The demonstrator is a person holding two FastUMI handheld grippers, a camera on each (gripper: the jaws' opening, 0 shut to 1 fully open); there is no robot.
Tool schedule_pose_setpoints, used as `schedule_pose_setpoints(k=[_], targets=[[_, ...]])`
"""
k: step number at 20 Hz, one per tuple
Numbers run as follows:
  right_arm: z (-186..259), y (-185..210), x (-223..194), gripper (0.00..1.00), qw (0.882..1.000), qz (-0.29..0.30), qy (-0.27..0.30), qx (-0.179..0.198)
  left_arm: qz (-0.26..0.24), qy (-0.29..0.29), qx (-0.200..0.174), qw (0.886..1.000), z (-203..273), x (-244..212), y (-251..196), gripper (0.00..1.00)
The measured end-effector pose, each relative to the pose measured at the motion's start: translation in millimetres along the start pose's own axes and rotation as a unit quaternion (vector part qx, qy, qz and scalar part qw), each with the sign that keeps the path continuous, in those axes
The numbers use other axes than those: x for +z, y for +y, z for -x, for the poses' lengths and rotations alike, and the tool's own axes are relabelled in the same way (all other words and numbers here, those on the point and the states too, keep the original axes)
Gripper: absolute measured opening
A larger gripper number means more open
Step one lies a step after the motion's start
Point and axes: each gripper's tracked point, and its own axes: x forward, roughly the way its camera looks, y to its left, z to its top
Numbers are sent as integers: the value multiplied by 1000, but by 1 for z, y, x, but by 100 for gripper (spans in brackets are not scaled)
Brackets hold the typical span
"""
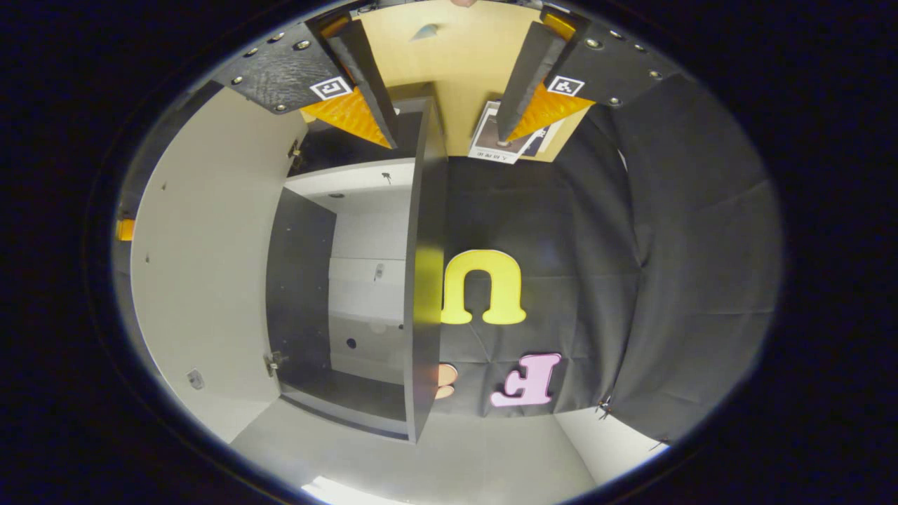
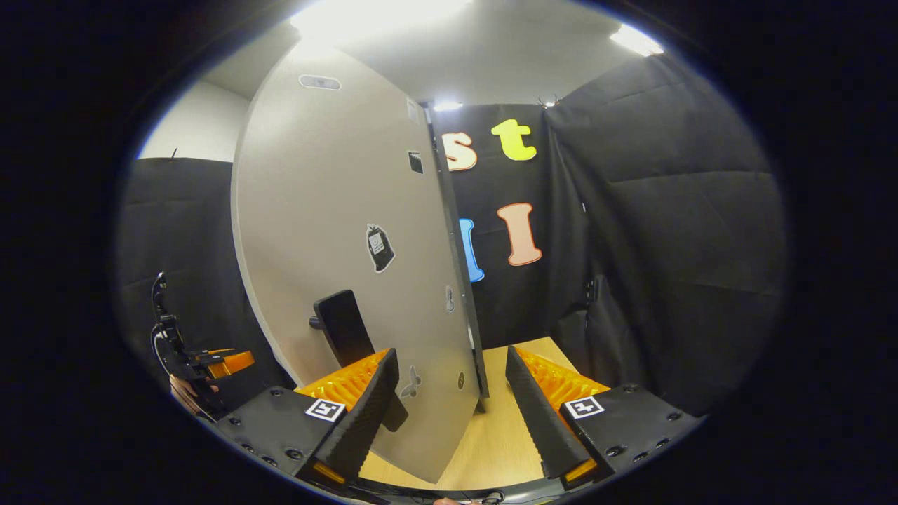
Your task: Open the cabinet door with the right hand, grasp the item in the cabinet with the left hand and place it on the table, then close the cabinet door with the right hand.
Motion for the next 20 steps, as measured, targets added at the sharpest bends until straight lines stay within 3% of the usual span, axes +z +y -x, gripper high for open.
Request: schedule_pose_setpoints(k=[5,12,15,16,17,20], targets=[[-21,41,-5,98,999,-1,12,52,13,5,6,1000,4,-4,11,85],[-65,103,-7,98,990,12,19,139,14,5,42,999,17,-2,41,85],[-70,159,-21,98,974,-14,32,223,13,2,54,998,24,2,50,84],[-72,171,-27,93,972,-8,34,234,14,1,57,998,26,3,52,85],[-74,177,-31,98,970,0,38,239,14,1,60,998,29,3,53,84],[-79,181,-36,98,969,9,44,242,16,-2,68,998,41,3,57,84]])
